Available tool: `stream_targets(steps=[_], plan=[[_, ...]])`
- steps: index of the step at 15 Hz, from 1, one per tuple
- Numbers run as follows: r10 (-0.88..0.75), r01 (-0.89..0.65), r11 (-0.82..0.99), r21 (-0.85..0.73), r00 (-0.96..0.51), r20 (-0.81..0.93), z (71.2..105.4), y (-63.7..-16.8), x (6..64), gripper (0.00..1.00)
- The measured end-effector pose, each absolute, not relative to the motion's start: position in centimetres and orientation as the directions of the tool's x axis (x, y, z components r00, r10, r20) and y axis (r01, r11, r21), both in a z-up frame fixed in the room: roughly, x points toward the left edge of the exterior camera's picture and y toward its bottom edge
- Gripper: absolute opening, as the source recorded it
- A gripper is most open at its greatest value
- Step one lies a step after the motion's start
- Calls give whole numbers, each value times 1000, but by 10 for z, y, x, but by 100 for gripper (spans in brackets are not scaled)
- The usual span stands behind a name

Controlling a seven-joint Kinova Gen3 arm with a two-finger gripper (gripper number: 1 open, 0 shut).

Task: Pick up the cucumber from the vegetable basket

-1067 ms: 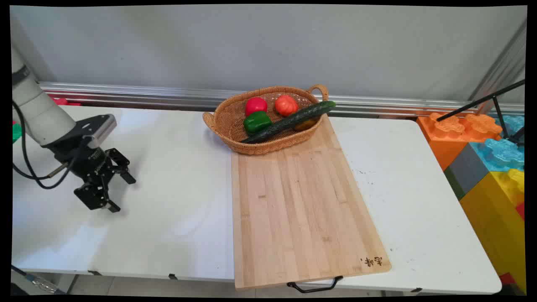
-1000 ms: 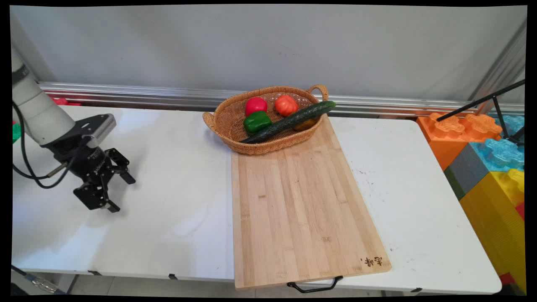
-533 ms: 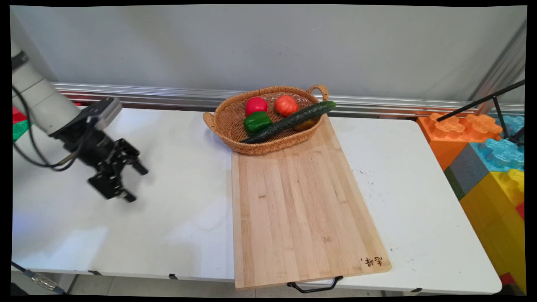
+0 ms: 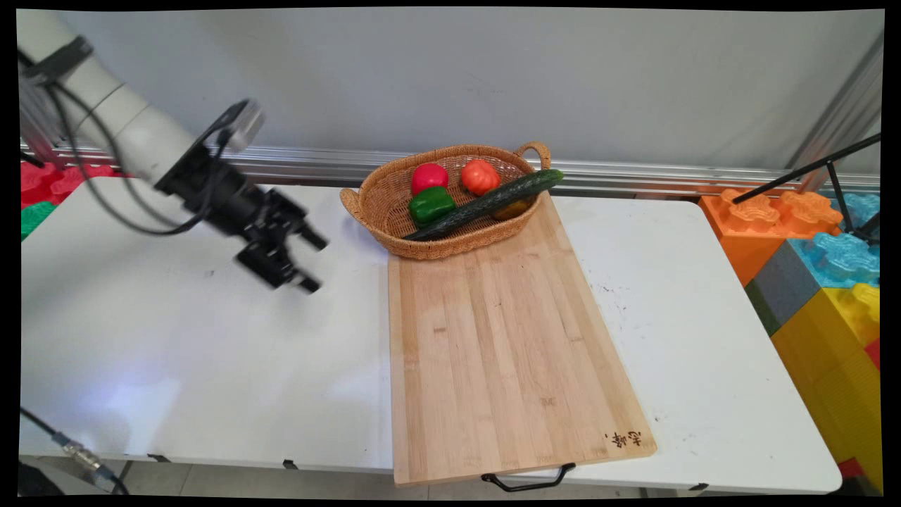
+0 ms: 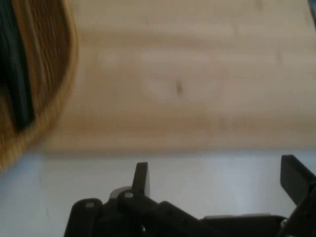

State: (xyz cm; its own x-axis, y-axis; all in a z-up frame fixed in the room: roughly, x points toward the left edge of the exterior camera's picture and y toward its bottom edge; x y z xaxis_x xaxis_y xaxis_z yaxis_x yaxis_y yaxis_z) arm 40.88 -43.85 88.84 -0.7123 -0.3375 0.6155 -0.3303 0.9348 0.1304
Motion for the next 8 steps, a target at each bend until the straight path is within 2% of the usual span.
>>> stream_targets(steps=[4, 8], plan=[[-323, -373, 924, 80, -652, 686, 909, -465, 363, 100], [-314, -427, 904, 19, -633, 708, 912, -500, 320, 100]])
